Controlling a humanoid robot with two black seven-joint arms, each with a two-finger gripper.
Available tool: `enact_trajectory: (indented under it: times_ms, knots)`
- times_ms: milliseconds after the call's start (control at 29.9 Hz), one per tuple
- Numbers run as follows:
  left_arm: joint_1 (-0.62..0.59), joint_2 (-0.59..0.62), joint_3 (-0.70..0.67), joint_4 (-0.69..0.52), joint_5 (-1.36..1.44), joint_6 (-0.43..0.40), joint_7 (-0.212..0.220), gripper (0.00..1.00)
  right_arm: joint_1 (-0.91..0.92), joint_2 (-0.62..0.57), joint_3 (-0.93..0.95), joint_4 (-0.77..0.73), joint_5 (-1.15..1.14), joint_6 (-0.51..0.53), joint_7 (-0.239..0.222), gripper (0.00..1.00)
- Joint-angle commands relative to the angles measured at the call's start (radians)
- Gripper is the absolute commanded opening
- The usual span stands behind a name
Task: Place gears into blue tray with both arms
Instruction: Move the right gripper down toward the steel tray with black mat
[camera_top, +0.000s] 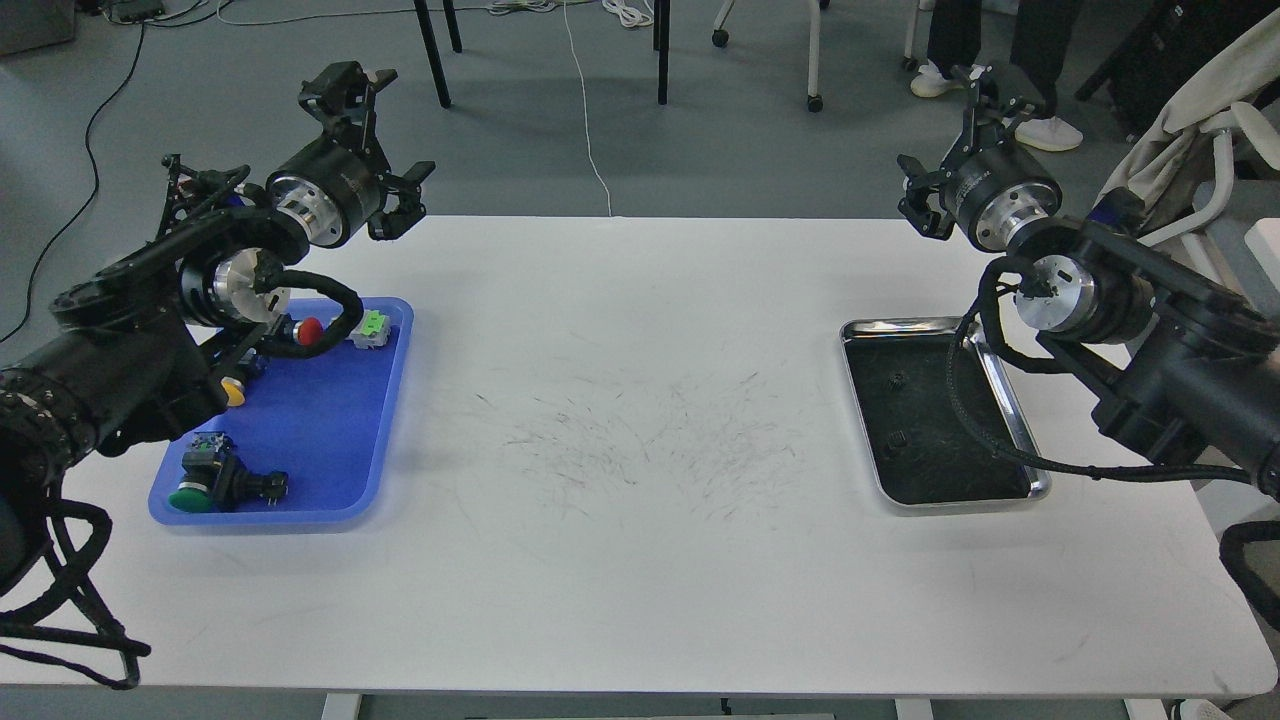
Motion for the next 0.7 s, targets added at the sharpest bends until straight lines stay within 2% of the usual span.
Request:
enact_trajectory:
  times_ms: [0,234,602,669]
  knots:
    - [0.002,0.007,-0.001,0.0,0.0,-0.001,-0.003,0.99,-0.001,0.0,-0.001,0.0,0.0,0.0,0.0,0.99]
    - [0.009,0.007,-0.013,0.021,0.0,-0.006,-0.034,0.99,-0.001,0.0,-0.003,0.002,0.0,-0.001,-0.001,0.99]
    - [0.033,-0.005,-0.011,0.063,0.0,-0.063,-0.021,0.99,-0.001,0.0,-0.006,-0.001,0.0,0.0,-0.001,0.99]
    - [0.033,-0.004,-0.014,0.06,0.0,-0.098,-0.018,0.99,-0.001,0.0,-0.008,-0.001,0.0,0.0,-0.003,0.99]
